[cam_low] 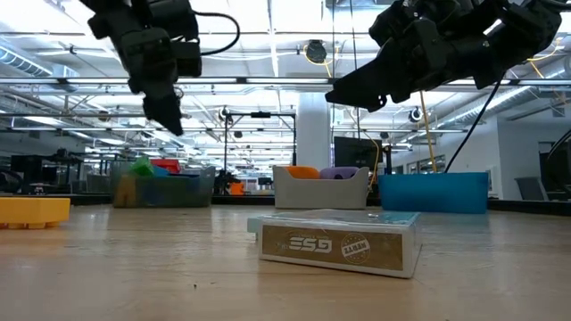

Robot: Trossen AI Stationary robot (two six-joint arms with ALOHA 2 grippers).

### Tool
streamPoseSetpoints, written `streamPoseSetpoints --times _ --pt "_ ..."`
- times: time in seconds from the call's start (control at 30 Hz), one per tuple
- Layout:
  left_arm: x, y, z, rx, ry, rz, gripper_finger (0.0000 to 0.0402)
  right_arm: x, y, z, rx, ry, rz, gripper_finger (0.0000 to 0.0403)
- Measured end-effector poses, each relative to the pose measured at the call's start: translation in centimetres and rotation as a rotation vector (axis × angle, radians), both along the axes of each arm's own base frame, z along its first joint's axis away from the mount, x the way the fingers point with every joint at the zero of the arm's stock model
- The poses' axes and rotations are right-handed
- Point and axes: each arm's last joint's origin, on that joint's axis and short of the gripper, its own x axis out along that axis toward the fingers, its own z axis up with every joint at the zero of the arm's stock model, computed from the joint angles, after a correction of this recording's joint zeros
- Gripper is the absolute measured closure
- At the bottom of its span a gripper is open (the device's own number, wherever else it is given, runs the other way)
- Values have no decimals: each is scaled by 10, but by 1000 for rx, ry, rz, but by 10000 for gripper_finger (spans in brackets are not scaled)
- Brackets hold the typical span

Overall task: Pick & Place Toys
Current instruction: Put the yellow gamepiece into the black bin

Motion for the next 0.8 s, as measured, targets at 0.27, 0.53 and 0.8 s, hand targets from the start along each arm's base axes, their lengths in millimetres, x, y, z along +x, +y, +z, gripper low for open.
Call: streamPoseSetpoints --times 0.27,0.53,0.8 --pt "20 -68 -19 42 -226 -45 170 0 6 1 1 -12 22 190" --pt "13 -138 -22 112 -295 -10 170 0 18 6 3 -58 71 190" --pt "-11 -166 -19 51 -73 52 170 0 22 5 51 -47 74 190"
